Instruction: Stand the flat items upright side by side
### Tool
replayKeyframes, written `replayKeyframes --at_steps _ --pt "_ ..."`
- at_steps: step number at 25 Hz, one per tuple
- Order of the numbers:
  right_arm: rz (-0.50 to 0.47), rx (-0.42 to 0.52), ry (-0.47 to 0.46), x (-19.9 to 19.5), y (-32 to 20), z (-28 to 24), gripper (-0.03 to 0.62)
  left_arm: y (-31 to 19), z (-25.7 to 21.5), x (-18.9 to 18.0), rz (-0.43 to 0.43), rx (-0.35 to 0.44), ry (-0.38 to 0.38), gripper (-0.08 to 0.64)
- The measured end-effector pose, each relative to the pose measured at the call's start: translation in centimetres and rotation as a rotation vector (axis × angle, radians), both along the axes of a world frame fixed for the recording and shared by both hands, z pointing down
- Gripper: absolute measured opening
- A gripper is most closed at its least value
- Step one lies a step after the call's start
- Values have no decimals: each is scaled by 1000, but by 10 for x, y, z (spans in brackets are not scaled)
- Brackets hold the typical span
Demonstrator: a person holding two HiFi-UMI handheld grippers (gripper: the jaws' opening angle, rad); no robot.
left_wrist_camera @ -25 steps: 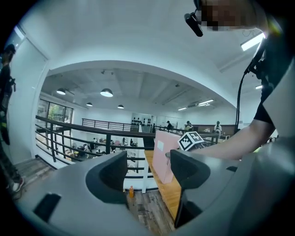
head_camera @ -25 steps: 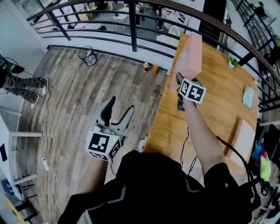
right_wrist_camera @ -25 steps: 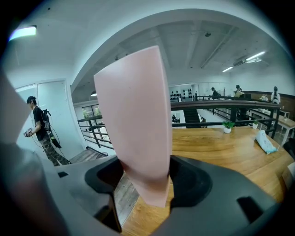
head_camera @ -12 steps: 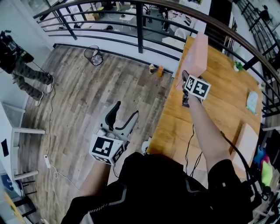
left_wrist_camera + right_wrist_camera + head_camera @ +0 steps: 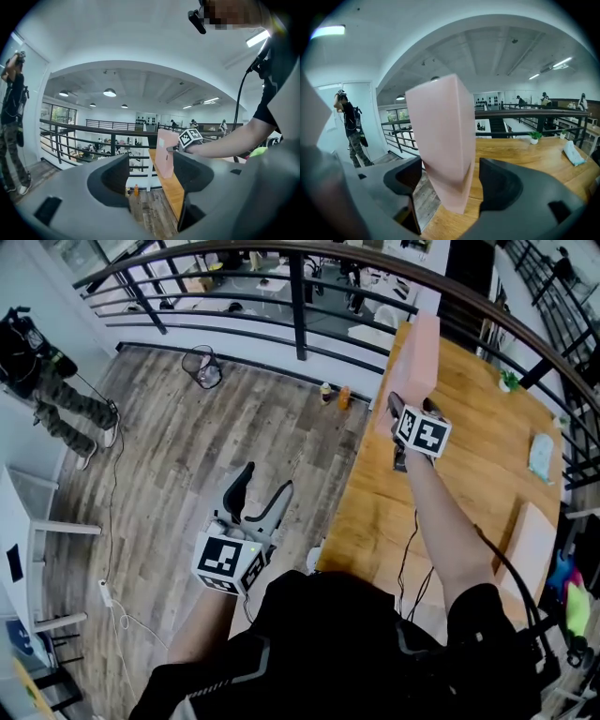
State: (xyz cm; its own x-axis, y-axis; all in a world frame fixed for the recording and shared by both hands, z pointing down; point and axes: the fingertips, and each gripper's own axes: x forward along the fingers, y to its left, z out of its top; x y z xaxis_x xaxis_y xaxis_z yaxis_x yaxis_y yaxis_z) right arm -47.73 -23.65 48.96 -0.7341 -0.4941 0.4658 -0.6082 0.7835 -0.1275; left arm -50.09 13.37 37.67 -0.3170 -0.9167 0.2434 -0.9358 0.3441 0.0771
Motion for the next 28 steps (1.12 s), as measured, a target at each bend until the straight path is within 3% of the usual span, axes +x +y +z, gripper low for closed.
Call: replayKeyframes --at_steps 7,12,22,28 --pt "-101 68 -50 31 29 -36 376 -29 -9 13 87 18 -3 310" --pt "-143 122 -79 93 42 -68 377 -70 -19 45 198 35 -19 310" --pt "47 199 -117 242 10 -128 376 -161 -49 129 423 120 -25 310" --pt "220 203 -122 336 5 -139 376 -201 -56 187 651 93 -62 310"
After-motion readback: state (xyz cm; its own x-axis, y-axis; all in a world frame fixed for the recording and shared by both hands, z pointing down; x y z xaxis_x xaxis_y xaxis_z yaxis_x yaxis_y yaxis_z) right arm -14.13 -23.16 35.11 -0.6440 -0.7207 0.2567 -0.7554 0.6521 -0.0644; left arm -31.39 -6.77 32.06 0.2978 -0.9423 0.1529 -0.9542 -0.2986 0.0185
